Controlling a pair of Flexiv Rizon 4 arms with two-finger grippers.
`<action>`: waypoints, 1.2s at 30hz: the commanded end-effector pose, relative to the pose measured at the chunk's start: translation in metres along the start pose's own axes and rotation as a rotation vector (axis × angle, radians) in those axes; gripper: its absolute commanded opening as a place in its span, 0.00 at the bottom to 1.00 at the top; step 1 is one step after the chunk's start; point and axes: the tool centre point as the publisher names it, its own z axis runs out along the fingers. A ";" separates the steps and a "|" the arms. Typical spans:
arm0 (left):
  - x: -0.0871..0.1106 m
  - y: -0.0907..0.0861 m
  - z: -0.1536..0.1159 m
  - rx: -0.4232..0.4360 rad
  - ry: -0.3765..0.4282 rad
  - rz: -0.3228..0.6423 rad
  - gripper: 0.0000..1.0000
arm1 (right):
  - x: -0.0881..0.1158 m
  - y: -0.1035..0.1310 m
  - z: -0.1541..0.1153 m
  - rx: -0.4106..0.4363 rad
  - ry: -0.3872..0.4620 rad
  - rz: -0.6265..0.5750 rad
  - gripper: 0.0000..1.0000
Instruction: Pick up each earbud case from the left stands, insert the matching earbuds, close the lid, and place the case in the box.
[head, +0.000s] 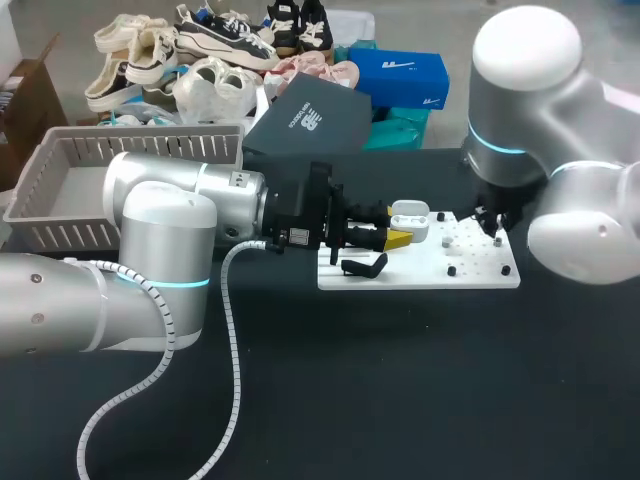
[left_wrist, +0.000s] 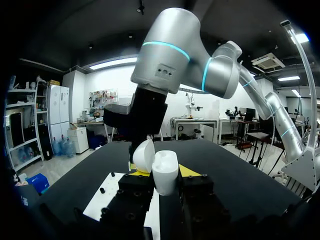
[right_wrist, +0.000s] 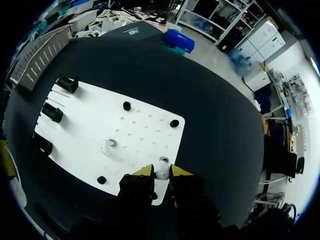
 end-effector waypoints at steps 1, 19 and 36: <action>0.000 -0.001 0.000 -0.005 -0.001 0.001 0.00 | 0.018 -0.005 -0.039 0.008 -0.061 -0.007 0.00; 0.000 -0.001 0.000 -0.005 -0.001 0.001 0.00 | 0.032 0.025 -0.166 -0.096 -0.287 -0.156 0.00; 0.000 -0.001 0.000 -0.005 -0.001 0.001 0.00 | 0.018 0.081 -0.191 -0.179 -0.216 -0.226 0.00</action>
